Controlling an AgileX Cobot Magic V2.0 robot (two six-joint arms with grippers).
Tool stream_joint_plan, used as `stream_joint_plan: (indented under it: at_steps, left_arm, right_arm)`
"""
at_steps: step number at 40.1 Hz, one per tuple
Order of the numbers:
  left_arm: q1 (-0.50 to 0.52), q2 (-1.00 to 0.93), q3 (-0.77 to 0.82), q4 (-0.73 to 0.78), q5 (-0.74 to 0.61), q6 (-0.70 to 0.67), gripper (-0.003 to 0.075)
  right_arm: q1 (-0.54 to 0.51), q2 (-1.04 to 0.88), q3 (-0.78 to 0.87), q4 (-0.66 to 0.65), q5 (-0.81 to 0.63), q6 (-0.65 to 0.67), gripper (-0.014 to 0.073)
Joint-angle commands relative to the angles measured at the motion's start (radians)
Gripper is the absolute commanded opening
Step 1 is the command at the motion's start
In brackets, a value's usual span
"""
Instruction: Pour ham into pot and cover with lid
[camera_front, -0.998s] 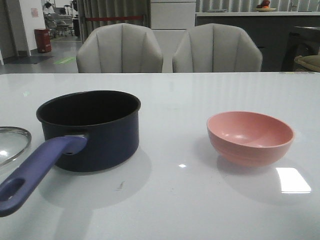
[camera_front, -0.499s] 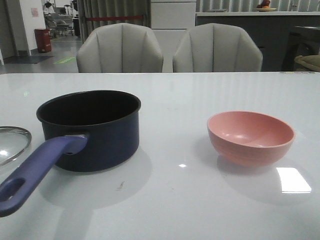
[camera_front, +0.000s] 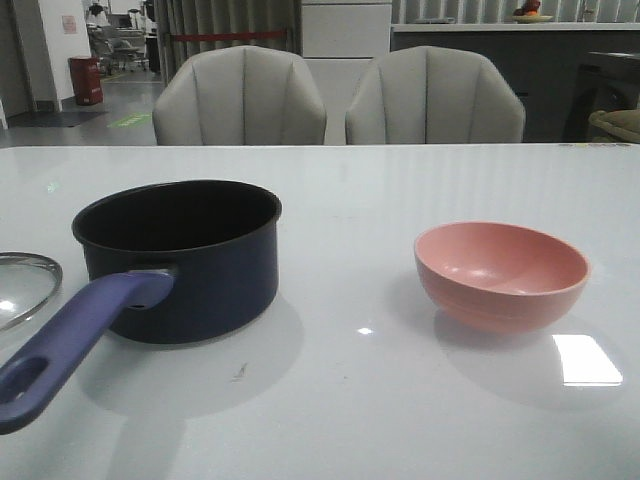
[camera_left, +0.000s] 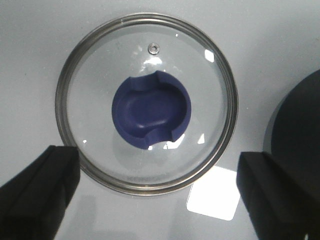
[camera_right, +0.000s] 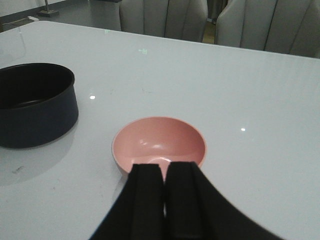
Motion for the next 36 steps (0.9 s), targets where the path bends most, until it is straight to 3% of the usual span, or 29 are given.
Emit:
stream_joint_plan:
  at_steps: [1, 20, 36]
  left_arm:
    - [0.002, 0.009, -0.074, -0.001, -0.005, -0.001, 0.0659]
    - [0.002, 0.19, -0.177, 0.01, 0.089, -0.001, 0.0659]
    - [0.002, 0.216, -0.179, 0.046, 0.051, -0.001, 0.0657]
  right_arm:
    - [0.002, 0.003, -0.03, 0.007, -0.077, -0.006, 0.0161]
    - [0.002, 0.003, -0.03, 0.007, -0.077, -0.006, 0.0161]
    - [0.002, 0.003, -0.03, 0.007, -0.077, -0.006, 0.0161]
